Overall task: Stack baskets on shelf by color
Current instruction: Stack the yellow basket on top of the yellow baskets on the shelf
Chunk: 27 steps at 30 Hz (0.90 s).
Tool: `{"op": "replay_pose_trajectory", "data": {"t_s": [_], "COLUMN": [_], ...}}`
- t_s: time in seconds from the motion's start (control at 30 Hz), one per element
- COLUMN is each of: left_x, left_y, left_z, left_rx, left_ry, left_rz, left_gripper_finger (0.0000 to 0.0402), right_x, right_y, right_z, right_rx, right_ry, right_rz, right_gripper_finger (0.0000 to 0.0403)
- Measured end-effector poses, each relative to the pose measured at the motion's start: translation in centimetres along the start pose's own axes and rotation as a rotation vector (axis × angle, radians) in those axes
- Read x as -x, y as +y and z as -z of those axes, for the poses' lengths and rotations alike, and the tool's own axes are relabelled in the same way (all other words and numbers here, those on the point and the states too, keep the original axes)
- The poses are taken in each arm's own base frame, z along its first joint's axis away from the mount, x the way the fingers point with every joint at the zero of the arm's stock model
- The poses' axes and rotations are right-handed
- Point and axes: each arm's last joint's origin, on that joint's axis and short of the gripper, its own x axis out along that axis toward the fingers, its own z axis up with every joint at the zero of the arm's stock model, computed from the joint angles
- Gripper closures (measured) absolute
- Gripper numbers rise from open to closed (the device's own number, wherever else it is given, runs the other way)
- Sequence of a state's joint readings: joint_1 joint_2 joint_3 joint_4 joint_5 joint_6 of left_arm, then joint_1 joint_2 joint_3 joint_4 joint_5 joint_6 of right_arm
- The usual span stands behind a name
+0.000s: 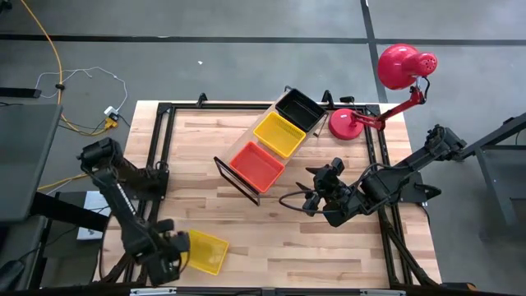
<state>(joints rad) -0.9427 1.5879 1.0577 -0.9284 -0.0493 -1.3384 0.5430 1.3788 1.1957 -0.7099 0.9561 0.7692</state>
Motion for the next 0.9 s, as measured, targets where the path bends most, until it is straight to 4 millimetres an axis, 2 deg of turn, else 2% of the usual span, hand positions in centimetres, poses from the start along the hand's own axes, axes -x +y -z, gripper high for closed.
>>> {"op": "replay_pose_trajectory", "data": {"t_s": [0.1, 0.2, 0.5, 0.73, 0.9], "left_x": [0.1, 0.1, 0.0, 0.0, -1.1], "left_y": [0.6, 0.7, 1.3, 1.6, 2.3], "left_z": [0.8, 0.8, -1.3, -2.2, -1.5], "left_rx": [0.067, 0.108, 0.239, 0.351, 0.434], "left_ry": [-0.029, -0.064, -0.147, -0.178, -0.165], "left_rz": [-0.085, -0.099, -0.12, -0.122, -0.147], "left_gripper_finger": [0.0355, 0.032, 0.0213, 0.0191, 0.019], "right_x": [0.0, 0.0, 0.0, 0.0, 0.0], "right_y": [0.0, 0.0, 0.0, -0.1, -0.1], "right_z": [0.0, 0.0, 0.0, 0.1, 0.1], "right_rx": [0.014, 0.018, 0.029, 0.045, 0.047], "right_ry": [-0.002, -0.003, -0.003, 0.003, 0.007], "right_rz": [0.002, 0.003, 0.003, 0.006, 0.002], "right_gripper_finger": [0.0155, 0.0155, 0.0155, 0.0155, 0.0155]}}
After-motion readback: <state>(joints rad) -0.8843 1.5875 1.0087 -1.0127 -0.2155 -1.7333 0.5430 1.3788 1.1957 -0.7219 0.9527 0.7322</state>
